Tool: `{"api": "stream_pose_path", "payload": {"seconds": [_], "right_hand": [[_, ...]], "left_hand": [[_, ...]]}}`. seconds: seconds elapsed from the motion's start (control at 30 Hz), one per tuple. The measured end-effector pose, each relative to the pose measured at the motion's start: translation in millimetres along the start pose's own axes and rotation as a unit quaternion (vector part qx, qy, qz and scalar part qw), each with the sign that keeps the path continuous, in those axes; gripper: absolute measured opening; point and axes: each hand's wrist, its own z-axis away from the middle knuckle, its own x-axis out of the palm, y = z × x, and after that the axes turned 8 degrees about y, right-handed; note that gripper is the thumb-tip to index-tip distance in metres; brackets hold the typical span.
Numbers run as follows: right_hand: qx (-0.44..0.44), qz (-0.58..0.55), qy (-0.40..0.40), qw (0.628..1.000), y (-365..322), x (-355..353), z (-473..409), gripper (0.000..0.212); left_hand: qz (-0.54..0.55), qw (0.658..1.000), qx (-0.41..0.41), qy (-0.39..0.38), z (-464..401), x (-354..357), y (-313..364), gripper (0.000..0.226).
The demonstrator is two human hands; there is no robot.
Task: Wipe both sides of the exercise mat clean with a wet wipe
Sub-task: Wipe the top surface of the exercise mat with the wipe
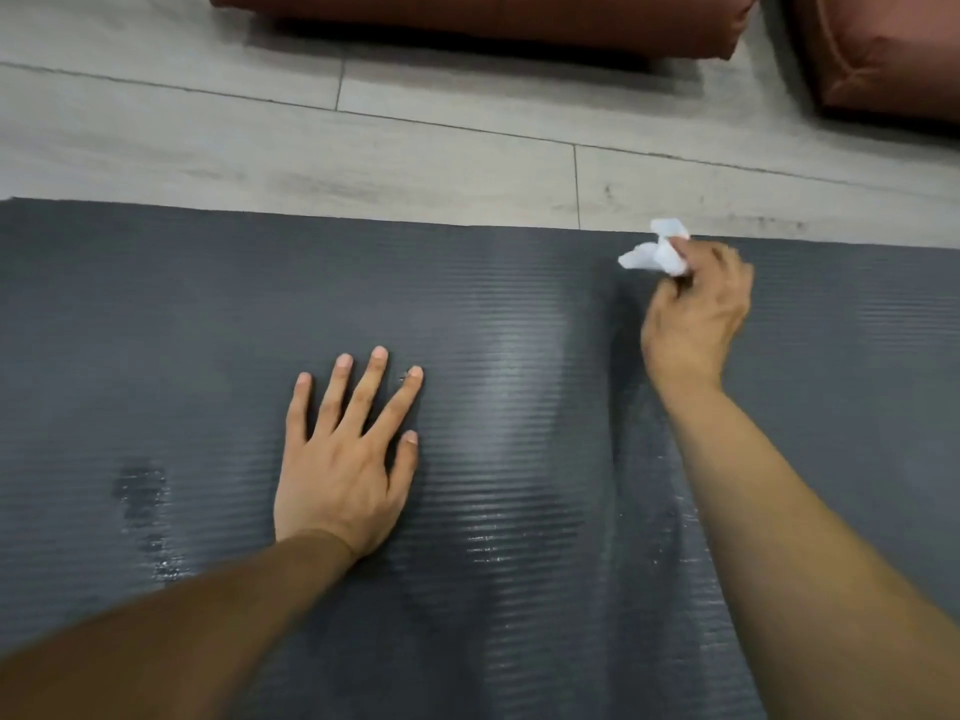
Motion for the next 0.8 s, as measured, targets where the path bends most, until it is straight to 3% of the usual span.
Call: {"api": "stream_pose_path", "payload": {"seconds": [0.1, 0.17, 0.23, 0.33, 0.4, 0.47, 0.57, 0.63, 0.7, 0.8], "right_hand": [[0.137, 0.045, -0.032, 0.989, -5, 52, -14, 0.04], [0.143, 0.063, -0.062, 0.986, -37, 72, 7, 0.036], [0.057, -0.045, -0.116, 0.991, -87, 87, 36, 0.037], [-0.164, -0.141, -0.209, 0.954, -150, 91, 78, 0.032], [-0.251, -0.146, -0.242, 0.926, -150, 81, 71, 0.029], [-0.273, -0.116, -0.23, 0.927, -108, 81, 45, 0.038], [-0.097, 0.025, -0.164, 0.981, -16, 68, -10, 0.034], [0.063, 0.089, -0.134, 0.985, 25, 48, -37, 0.038], [0.125, 0.133, -0.101, 0.978, 21, 38, -38, 0.036], [0.12, 0.029, -0.112, 0.986, -50, 45, -1, 0.029]], "left_hand": [[-0.003, 1.0, 0.005, 0.007, -2, 1, -2, 0.06], [-0.006, 1.0, 0.009, 0.01, -3, 2, -3, 0.061], [-0.001, 1.0, 0.009, 0.012, -3, 1, -2, 0.061], [-0.002, 1.0, 0.01, 0.01, -3, 2, -4, 0.06], [0.004, 1.0, 0.011, 0.018, -3, 1, -4, 0.06], [0.007, 1.0, 0.012, 0.025, -2, 0, -3, 0.06], [0.008, 0.999, 0.014, 0.033, -2, 0, -3, 0.06], [0.01, 0.999, 0.014, 0.037, -2, 1, -3, 0.06], [0.012, 0.999, 0.012, 0.04, -3, 1, -2, 0.06], [0.009, 0.999, 0.01, 0.042, -4, 1, -2, 0.06]]}}
